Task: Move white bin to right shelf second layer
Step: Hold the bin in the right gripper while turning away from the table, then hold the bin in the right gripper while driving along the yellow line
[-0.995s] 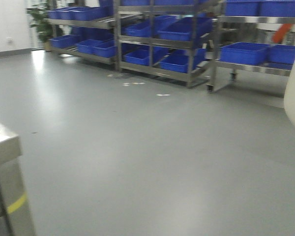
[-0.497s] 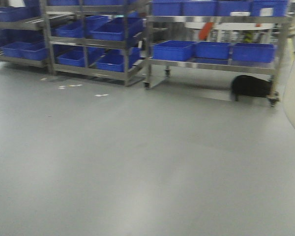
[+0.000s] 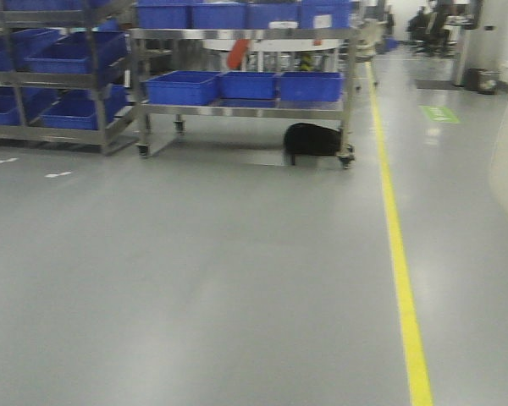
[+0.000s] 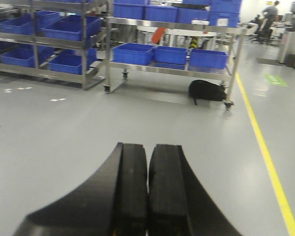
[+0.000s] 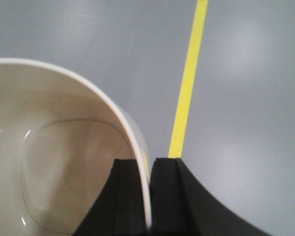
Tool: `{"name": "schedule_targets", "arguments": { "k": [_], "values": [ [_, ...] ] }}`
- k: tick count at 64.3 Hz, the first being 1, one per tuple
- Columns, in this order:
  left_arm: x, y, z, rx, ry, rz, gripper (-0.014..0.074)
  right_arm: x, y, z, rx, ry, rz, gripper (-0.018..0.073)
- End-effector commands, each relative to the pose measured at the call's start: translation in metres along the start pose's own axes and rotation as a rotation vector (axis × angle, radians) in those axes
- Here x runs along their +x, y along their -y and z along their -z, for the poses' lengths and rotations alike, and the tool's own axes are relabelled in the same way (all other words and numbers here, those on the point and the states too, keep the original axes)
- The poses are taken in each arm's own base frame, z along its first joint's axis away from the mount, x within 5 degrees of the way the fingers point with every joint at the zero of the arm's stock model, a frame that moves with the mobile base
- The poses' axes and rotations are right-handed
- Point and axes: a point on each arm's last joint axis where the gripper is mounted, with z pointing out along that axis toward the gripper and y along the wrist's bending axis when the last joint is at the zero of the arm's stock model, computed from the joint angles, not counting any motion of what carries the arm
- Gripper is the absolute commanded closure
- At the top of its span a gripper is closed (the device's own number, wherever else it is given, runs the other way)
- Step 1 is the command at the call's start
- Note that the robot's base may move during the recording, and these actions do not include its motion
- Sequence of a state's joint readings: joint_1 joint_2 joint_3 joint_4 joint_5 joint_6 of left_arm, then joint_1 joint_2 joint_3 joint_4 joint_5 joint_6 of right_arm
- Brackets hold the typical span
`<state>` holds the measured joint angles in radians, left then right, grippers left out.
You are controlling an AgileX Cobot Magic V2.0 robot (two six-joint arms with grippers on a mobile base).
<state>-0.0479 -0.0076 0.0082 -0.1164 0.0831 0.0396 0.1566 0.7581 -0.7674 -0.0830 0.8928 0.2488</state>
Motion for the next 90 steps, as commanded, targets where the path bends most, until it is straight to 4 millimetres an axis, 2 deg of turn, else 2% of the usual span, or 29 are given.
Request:
{"name": "schedule_targets", "arguments": {
  "k": [1, 90],
  "values": [
    [0.0009, -0.0007, 0.0004, 0.001, 0.073, 0.006, 0.0512, -0.0125, -0.0014, 0.0070, -0.016, 0.095, -0.001, 0.0494],
    [0.0009, -0.0007, 0.0004, 0.001, 0.073, 0.006, 0.0512, -0.0120, -0.0013, 0.0070, -0.015, 0.090, -0.001, 0.0494]
  ]
}}
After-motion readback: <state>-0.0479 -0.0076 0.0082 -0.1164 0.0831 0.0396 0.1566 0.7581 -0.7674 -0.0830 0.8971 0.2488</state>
